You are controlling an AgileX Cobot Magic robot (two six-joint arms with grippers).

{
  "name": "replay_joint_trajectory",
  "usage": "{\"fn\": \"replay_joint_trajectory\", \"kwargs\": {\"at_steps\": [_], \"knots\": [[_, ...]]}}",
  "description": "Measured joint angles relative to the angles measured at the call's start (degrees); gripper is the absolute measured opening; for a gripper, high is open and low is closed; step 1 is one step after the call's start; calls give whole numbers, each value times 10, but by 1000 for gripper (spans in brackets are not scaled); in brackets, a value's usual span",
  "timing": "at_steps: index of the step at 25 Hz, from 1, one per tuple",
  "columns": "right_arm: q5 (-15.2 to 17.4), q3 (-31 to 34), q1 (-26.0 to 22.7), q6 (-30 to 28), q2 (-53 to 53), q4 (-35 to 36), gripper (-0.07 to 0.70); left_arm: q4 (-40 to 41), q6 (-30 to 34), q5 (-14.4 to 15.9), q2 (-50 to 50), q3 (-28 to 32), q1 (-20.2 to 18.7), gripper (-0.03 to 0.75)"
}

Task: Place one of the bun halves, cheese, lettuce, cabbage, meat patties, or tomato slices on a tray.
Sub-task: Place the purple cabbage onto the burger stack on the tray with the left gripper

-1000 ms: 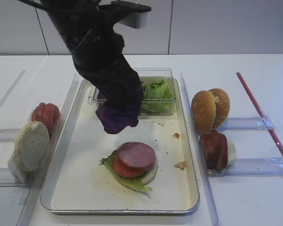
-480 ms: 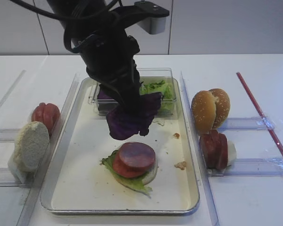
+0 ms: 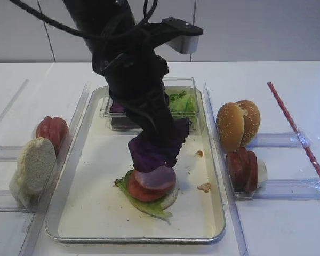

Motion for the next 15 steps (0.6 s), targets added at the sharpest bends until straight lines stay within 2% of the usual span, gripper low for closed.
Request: {"fn": "replay_joint_trajectory", "kwargs": {"at_steps": [4, 10, 15], "knots": [[0, 0, 0, 0, 0, 0, 689, 29, -40, 0, 3, 0, -15, 161], [0, 0, 0, 0, 0, 0, 689, 33, -74, -1, 3, 2, -17, 164], [0, 0, 0, 0, 0, 0, 689, 33, -92, -2, 3, 31, -17, 164]]}}
